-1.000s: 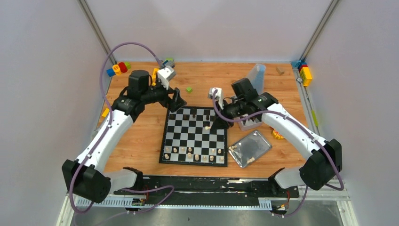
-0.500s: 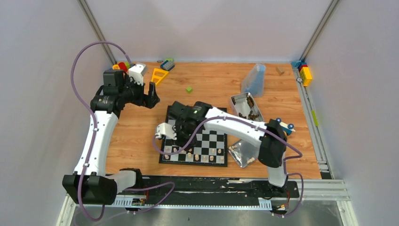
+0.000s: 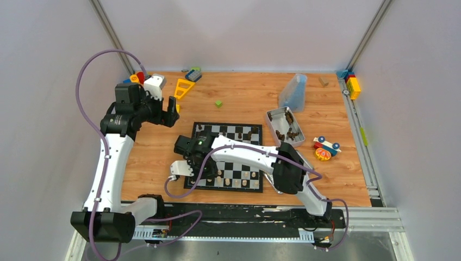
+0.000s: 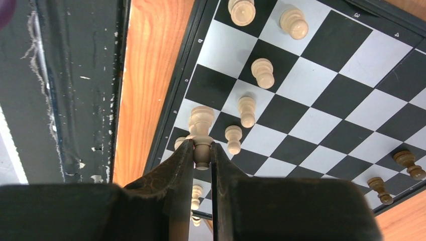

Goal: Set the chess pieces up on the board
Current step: Place the chess piece on the chessboard.

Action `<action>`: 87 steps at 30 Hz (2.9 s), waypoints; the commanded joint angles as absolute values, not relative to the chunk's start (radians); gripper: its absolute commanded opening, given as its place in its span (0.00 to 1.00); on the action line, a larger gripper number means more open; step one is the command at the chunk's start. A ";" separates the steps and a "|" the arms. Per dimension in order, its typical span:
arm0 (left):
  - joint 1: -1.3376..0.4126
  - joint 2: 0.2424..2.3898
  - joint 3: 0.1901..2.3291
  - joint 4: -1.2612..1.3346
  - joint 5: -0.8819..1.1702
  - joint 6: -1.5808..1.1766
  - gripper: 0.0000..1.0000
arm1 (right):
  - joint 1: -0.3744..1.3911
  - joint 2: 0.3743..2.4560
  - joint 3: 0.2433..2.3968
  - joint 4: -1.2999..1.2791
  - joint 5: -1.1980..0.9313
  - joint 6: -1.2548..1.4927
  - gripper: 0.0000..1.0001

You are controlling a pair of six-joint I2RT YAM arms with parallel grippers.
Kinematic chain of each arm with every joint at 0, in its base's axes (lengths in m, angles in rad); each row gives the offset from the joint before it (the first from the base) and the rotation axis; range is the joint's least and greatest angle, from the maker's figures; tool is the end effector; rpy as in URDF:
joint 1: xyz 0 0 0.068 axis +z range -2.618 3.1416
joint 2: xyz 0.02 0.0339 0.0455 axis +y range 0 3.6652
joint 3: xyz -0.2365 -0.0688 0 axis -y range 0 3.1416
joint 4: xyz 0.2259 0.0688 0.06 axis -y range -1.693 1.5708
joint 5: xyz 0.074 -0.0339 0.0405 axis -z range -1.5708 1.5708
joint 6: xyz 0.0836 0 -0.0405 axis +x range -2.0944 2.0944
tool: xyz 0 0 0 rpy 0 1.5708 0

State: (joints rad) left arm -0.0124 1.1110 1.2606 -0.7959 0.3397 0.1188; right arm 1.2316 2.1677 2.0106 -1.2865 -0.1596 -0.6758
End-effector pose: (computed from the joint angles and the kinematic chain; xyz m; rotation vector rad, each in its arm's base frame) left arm 0.2511 -0.0310 0.3264 0.3294 2.1673 -0.3162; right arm 0.1223 0.3866 0.1777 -2.4963 1.7522 0.2878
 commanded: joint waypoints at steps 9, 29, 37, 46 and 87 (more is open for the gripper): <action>0.026 1.091 1.282 -0.775 0.322 0.144 1.00 | 1.270 2.264 2.120 -1.309 -0.063 -0.707 0.04; 0.028 1.071 1.272 -0.778 0.320 0.156 1.00 | 1.309 2.288 2.094 -1.310 0.048 -0.724 0.04; 0.028 1.069 1.272 -0.778 0.321 0.153 1.00 | 1.315 2.289 2.076 -1.314 0.057 -0.729 0.04; 0.028 1.065 1.270 -0.778 0.321 0.151 1.00 | 1.327 2.284 2.062 -1.328 0.046 -0.735 0.04; 0.028 1.057 1.255 -0.775 0.311 0.164 1.00 | 1.330 2.307 2.115 -1.314 0.070 -0.707 0.27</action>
